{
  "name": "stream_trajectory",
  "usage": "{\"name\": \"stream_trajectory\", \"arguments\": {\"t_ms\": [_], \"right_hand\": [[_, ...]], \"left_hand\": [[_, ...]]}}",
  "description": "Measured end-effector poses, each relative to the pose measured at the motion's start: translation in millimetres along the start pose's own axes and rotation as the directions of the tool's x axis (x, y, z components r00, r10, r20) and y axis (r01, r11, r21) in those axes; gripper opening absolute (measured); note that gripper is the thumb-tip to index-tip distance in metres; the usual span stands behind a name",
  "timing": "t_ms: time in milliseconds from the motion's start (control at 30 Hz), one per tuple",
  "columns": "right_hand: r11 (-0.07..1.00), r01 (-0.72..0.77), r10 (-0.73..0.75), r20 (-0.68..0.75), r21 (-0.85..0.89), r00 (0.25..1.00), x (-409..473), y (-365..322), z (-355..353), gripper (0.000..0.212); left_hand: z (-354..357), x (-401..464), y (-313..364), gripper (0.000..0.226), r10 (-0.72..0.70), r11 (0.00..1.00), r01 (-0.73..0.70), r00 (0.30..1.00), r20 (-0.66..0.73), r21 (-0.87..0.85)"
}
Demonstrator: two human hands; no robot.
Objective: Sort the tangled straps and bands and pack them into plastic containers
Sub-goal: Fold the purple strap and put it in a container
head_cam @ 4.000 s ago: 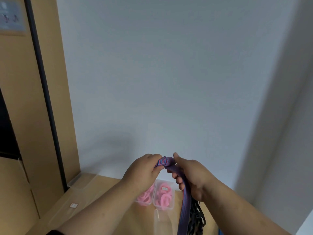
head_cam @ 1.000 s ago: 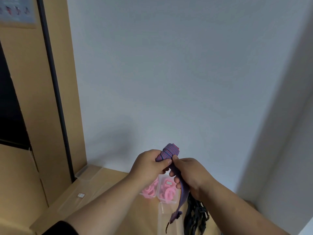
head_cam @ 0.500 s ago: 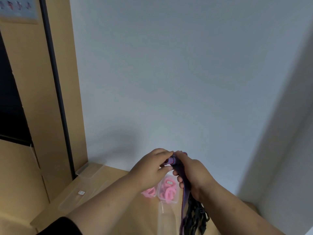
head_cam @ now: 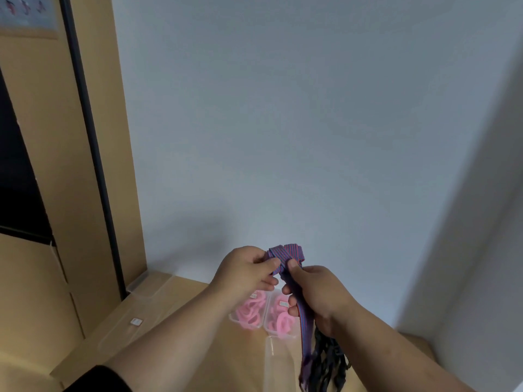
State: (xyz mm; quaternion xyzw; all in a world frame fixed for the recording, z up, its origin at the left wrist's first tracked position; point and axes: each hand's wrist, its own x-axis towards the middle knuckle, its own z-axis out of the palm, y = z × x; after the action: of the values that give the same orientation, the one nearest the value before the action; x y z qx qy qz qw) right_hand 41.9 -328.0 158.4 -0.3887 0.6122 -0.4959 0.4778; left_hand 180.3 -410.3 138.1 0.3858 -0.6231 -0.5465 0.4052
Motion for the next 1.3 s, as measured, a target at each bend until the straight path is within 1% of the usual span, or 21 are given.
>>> {"name": "stream_trajectory", "arguments": {"t_ms": [33, 67, 133, 200, 267, 333, 400, 467, 500, 567, 600, 667, 700, 733, 800, 933, 1000, 1067, 1133, 1200, 1300], "right_hand": [[1.000, -0.025, 0.025, -0.007, 0.008, 1.000, -0.4, 0.7, 1.6, 0.042], [0.999, -0.044, 0.044, -0.006, 0.014, 0.999, -0.7, 1.3, 2.7, 0.042], [0.998, -0.062, 0.062, 0.005, 0.008, 0.998, -1.0, 1.3, 4.1, 0.044], [0.997, -0.079, 0.079, 0.004, 0.001, 0.997, 0.1, -0.2, 5.0, 0.051], [0.994, -0.107, 0.107, 0.001, 0.029, 0.994, 1.1, -1.4, 5.8, 0.059], [0.989, -0.140, 0.141, -0.003, 0.056, 0.990, 1.5, -1.0, 6.7, 0.065], [0.986, -0.156, 0.158, -0.020, 0.061, 0.987, 1.4, 1.1, 7.4, 0.061], [0.986, -0.152, 0.155, -0.031, 0.074, 0.987, 1.2, 1.9, 7.6, 0.050], [0.986, -0.141, 0.144, -0.035, 0.085, 0.989, 1.3, 1.6, 7.3, 0.046], [0.990, -0.105, 0.110, -0.056, 0.098, 0.992, 1.9, 0.3, 5.7, 0.045], [0.992, -0.087, 0.094, -0.073, 0.094, 0.993, 1.9, -0.5, 4.9, 0.046], [0.997, -0.047, 0.053, -0.091, 0.064, 0.994, -0.2, -3.0, 4.8, 0.047], [0.999, -0.025, 0.029, -0.086, 0.041, 0.996, -1.2, -3.5, 5.1, 0.048], [1.000, -0.007, 0.007, -0.074, 0.010, 0.997, -2.8, -3.9, 5.6, 0.049], [0.998, 0.019, -0.022, -0.039, -0.066, 0.999, -5.1, -3.2, 7.1, 0.050], [0.996, 0.011, -0.010, 0.007, -0.093, 1.000, -6.1, 1.7, 5.8, 0.048], [0.995, -0.018, 0.019, 0.008, -0.100, 1.000, -7.3, 2.6, 2.7, 0.047], [0.997, -0.035, 0.035, 0.002, -0.069, 0.999, -7.7, 3.6, 0.2, 0.051], [0.998, -0.044, 0.044, -0.011, -0.032, 0.999, -6.0, 4.7, -1.9, 0.064], [0.997, -0.059, 0.058, -0.009, -0.049, 0.998, -6.2, 5.2, -2.9, 0.068], [0.996, -0.055, 0.054, -0.016, -0.077, 0.998, -9.3, 5.2, -2.5, 0.064]], "left_hand": [[-2.0, 1.5, -2.5, 0.007, 0.095, 0.984, -0.089, 0.995, -0.029, 0.155], [-3.8, 1.8, -4.1, 0.009, 0.211, 0.916, -0.189, 0.977, -0.027, 0.354], [-5.6, 0.9, -8.9, 0.013, 0.404, 0.662, -0.341, 0.912, 0.065, 0.667], [-7.5, 0.2, -13.8, 0.010, 0.485, 0.517, -0.420, 0.862, 0.149, 0.746], [-10.3, 1.0, -21.7, 0.006, 0.546, 0.471, -0.482, 0.817, 0.185, 0.739], [-11.8, -0.2, -27.6, 0.012, 0.599, 0.408, -0.546, 0.765, 0.236, 0.731], [-11.7, -0.6, -32.8, 0.017, 0.645, 0.346, -0.595, 0.712, 0.277, 0.725], [-11.9, -1.6, -35.8, 0.021, 0.673, 0.340, -0.626, 0.683, 0.283, 0.702], [-12.6, -1.4, -38.6, 0.022, 0.674, 0.380, -0.640, 0.686, 0.274, 0.668], [-12.7, -5.1, -36.8, 0.024, 0.607, 0.571, -0.598, 0.769, 0.201, 0.562], [-11.4, -8.5, -34.8, 0.026, 0.524, 0.706, -0.521, 0.840, 0.141, 0.480], [-5.1, -17.3, -23.5, 0.033, 0.218, 0.955, -0.223, 0.975, 0.046, 0.197], [-1.8, -19.6, -18.1, 0.033, 0.056, 0.998, -0.057, 0.997, 0.051, 0.024], [0.5, -20.2, -13.8, 0.030, -0.047, 0.993, 0.054, 0.996, 0.075, -0.102], [1.8, -19.2, -7.7, 0.026, -0.094, 0.981, 0.109, 0.991, 0.098, -0.163], [-2.8, -13.5, -7.2, 0.018, -0.043, 0.993, 0.055, 0.992, 0.117, -0.103], [-7.6, -10.0, -10.1, 0.012, 0.023, 0.999, -0.020, 0.992, 0.122, -0.026], [-12.4, -6.8, -13.4, 0.019, 0.121, 0.987, -0.129, 0.988, 0.092, 0.094], [-18.4, -6.6, -16.3, 0.029, 0.265, 0.880, -0.285, 0.958, 0.107, 0.380], [-21.1, -8.0, -20.2, 0.035, 0.391, 0.671, -0.425, 0.899, 0.198, 0.607], [-19.1, -11.5, -22.9, 0.034, 0.476, 0.501, -0.550, 0.820, 0.318, 0.668]]}}
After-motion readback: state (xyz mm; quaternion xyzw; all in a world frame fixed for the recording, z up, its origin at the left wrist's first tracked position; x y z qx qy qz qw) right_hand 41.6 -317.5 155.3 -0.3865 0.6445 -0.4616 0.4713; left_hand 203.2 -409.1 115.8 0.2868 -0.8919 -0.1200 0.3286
